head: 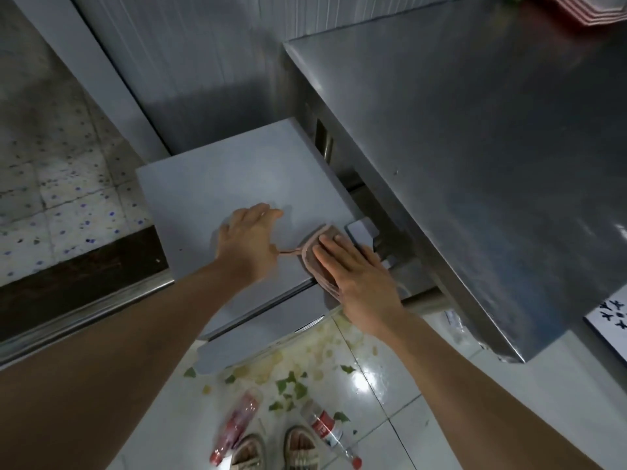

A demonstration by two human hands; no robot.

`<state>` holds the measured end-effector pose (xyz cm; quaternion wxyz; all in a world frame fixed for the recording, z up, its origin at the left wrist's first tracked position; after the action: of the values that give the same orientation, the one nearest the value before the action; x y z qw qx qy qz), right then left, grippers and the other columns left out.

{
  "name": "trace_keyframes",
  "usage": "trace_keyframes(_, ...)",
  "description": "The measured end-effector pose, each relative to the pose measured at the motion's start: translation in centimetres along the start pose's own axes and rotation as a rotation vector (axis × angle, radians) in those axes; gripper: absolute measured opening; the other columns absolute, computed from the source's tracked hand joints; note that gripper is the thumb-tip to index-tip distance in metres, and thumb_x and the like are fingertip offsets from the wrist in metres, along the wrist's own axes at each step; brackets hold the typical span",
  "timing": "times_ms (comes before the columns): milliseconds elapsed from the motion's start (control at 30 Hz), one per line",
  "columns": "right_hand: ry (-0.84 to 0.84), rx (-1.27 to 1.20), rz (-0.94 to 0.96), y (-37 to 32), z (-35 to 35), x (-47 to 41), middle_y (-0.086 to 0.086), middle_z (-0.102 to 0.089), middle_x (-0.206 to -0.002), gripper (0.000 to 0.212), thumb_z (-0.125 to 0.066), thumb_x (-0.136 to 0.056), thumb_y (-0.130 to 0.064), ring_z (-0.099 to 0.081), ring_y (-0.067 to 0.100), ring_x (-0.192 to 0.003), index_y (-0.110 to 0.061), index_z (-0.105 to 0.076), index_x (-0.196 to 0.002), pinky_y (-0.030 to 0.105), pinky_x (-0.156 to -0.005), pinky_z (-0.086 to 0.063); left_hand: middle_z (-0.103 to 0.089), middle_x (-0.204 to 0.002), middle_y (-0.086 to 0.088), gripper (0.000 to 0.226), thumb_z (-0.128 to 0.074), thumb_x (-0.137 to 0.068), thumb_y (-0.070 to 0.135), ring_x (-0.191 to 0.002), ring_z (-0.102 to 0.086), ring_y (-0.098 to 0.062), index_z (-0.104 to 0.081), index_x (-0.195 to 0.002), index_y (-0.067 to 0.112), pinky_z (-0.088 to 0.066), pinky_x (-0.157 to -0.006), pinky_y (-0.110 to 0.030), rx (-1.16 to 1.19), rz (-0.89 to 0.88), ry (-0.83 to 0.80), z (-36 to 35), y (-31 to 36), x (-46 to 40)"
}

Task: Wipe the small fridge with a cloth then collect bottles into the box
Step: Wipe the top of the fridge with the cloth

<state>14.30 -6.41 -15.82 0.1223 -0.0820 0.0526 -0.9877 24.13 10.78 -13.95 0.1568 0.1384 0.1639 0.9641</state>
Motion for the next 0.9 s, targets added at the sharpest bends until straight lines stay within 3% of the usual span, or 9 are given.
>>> trace_keyframes(100, 0.032, 0.048, -0.142, 0.5, -1.2, 1.5, 0.006, -0.016, -0.158, 0.068, -0.053, -0.093, -0.024, -0.011, 0.023, -0.146, -0.012, -0.018, -0.150, 0.043, -0.119, -0.004, -0.022, -0.154, 0.001, 0.061, -0.056, -0.086, 0.016, -0.137, -0.020, -0.027, -0.035, -0.142, 0.026, -0.022, -0.108, -0.045, -0.052, -0.003, 0.028, -0.8, -1.0, -0.7)
trace_keyframes(267, 0.131, 0.066, -0.201, -0.2, -1.5, 2.4, 0.017, -0.043, -0.144, 0.078, -0.079, -0.069, -0.019, -0.032, 0.033, -0.138, -0.001, -0.045, -0.137, 0.053, -0.112, -0.019, -0.017, -0.155, 0.001, 0.059, -0.054, -0.087, 0.021, -0.136, -0.018, -0.027, -0.034, -0.141, 0.029, -0.019, -0.107, -0.046, -0.124, 0.006, 0.135, -1.0, -2.3, -3.5)
trace_keyframes(467, 0.154, 0.063, -0.313, 0.5, -0.5, -5.7, 0.022, -0.031, -0.150, 0.079, -0.067, -0.082, -0.024, -0.022, 0.035, -0.143, 0.003, -0.028, -0.145, 0.044, -0.116, -0.003, -0.023, -0.154, 0.002, 0.054, -0.055, -0.087, 0.026, -0.133, -0.024, -0.028, -0.040, -0.139, 0.031, -0.019, -0.107, -0.047, -0.107, -0.004, 0.153, -1.8, -3.6, -5.4)
trace_keyframes(567, 0.145, 0.078, -0.408, 2.1, 0.8, -9.9, 0.026, -0.031, -0.149, 0.080, -0.060, -0.086, -0.031, -0.028, 0.037, -0.140, 0.007, -0.019, -0.144, 0.042, -0.117, -0.010, -0.026, -0.153, 0.005, 0.052, -0.056, -0.087, 0.030, -0.132, -0.025, -0.026, -0.042, -0.137, 0.035, -0.017, -0.107, -0.048, -0.111, -0.034, 0.183, -1.9, -4.0, -5.1)
trace_keyframes(700, 0.090, 0.088, -0.507, 1.4, 1.1, -7.9, 0.028, -0.041, -0.142, 0.073, -0.060, -0.088, -0.030, -0.039, 0.038, -0.132, 0.010, -0.027, -0.141, 0.042, -0.114, -0.023, -0.027, -0.151, 0.007, 0.052, -0.058, -0.085, 0.036, -0.131, -0.024, -0.026, -0.043, -0.135, 0.038, -0.016, -0.108, -0.046, -0.115, -0.049, 0.168, -1.5, -4.5, -5.5)
trace_keyframes(900, 0.105, 0.083, -0.516, 0.3, 0.3, -6.6, 0.027, -0.036, -0.145, 0.064, -0.051, -0.092, -0.024, -0.031, 0.039, -0.137, 0.008, -0.027, -0.142, 0.044, -0.118, -0.018, -0.034, -0.147, -0.002, 0.047, -0.061, -0.084, 0.028, -0.128, -0.028, -0.030, -0.051, -0.130, 0.027, -0.017, -0.105, -0.046, -0.100, -0.038, 0.223, -0.4, -6.0, -6.9)
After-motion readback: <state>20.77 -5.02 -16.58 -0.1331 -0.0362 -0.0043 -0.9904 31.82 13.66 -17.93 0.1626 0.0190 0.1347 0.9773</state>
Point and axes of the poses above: each hand's wrist, its own x-axis away from the middle knuckle, its own z-axis out of the back of the hand, y = z × x, the point moved 2 cm from there along -x, towards the middle knuckle
